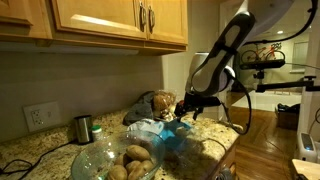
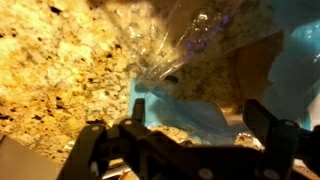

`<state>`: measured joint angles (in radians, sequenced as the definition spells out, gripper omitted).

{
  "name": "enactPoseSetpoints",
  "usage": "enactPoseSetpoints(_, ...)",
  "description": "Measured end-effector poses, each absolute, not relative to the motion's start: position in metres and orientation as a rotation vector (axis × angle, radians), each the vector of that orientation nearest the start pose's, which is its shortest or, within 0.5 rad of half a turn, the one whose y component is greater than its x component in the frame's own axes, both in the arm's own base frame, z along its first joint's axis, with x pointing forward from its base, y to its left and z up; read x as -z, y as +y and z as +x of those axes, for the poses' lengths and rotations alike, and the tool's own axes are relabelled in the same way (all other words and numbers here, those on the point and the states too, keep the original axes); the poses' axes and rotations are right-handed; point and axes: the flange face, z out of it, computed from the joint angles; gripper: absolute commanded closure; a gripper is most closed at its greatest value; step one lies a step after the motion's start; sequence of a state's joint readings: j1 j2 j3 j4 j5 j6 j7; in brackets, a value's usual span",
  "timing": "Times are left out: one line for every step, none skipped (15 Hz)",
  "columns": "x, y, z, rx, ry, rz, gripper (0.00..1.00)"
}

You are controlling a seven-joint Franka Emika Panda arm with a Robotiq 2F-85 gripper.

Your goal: Move one potato from the plastic to the glass bowl

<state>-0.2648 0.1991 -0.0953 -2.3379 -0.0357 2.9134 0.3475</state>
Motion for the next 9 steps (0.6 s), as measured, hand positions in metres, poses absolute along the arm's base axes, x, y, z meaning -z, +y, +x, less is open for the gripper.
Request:
enactPoseSetpoints(-0.289, -0.189, 0.52, 0.587, 1.028, -2.945, 0.0)
enactPoseSetpoints(-0.288, -0.187, 0.524, 0.575, 1.032, -2.94, 0.0)
enactPoseSetpoints(-0.287, -0.184, 0.528, 0.563, 1.035, -2.937, 0.0)
enactPoseSetpoints(-0.287, -0.182, 0.531, 0.552, 1.037, -2.933, 0.0)
enactPoseSetpoints(-0.287, -0.18, 0.534, 0.542, 1.04, -2.929, 0.0)
enactPoseSetpoints(-0.288, -0.178, 0.536, 0.529, 1.041, -2.928, 0.0)
enactPoseSetpoints(-0.288, -0.177, 0.538, 0.517, 1.042, -2.927, 0.0)
enactPoseSetpoints(-0.287, -0.177, 0.54, 0.505, 1.044, -2.927, 0.0)
enactPoseSetpoints(-0.287, -0.177, 0.541, 0.491, 1.047, -2.927, 0.0)
